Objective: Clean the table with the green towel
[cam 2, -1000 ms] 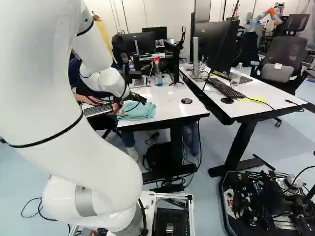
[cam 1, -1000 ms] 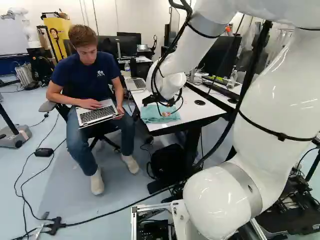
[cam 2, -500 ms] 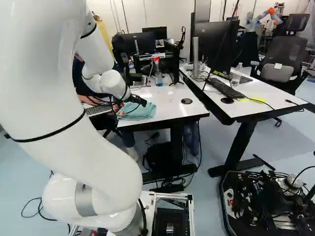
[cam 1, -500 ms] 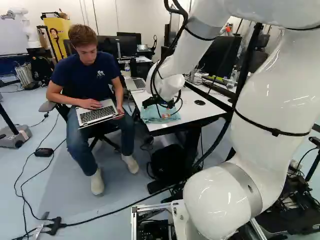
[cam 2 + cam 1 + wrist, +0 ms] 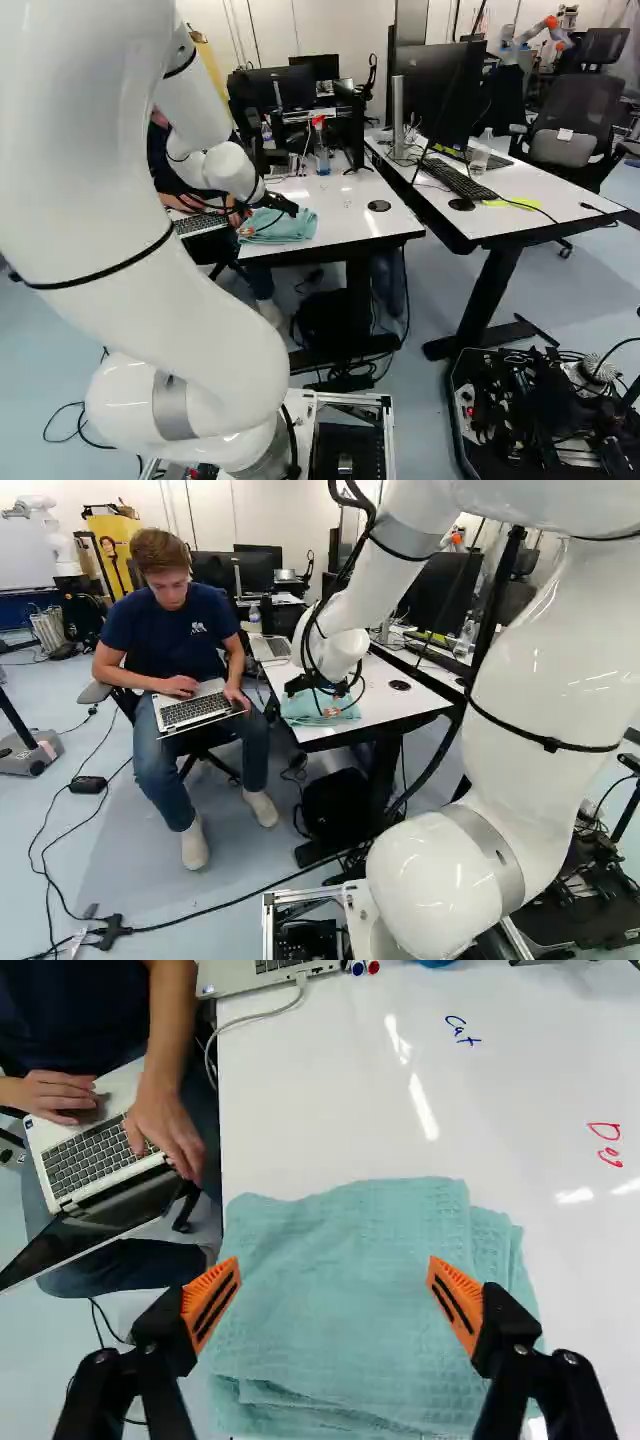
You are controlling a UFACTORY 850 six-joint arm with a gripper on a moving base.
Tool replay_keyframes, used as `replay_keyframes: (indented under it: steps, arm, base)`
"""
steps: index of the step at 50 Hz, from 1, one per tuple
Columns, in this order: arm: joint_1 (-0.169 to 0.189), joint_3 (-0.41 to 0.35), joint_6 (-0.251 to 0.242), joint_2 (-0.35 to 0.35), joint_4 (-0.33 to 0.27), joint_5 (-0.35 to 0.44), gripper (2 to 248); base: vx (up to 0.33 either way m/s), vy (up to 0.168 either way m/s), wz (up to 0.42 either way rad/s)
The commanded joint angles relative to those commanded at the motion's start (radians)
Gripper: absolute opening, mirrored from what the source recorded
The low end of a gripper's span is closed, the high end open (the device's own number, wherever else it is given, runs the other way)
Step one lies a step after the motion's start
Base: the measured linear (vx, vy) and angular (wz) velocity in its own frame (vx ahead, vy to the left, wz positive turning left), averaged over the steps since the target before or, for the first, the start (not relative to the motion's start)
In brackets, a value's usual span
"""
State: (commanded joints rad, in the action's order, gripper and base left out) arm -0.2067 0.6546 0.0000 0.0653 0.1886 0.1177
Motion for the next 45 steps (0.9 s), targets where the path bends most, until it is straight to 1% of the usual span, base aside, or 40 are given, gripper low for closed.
replay_keyframes:
  steps: [45]
  arm:
    - [0.0,0.002,0.0,0.009,0.0,0.0,247]
  base:
    - [0.0,0.0,0.0]
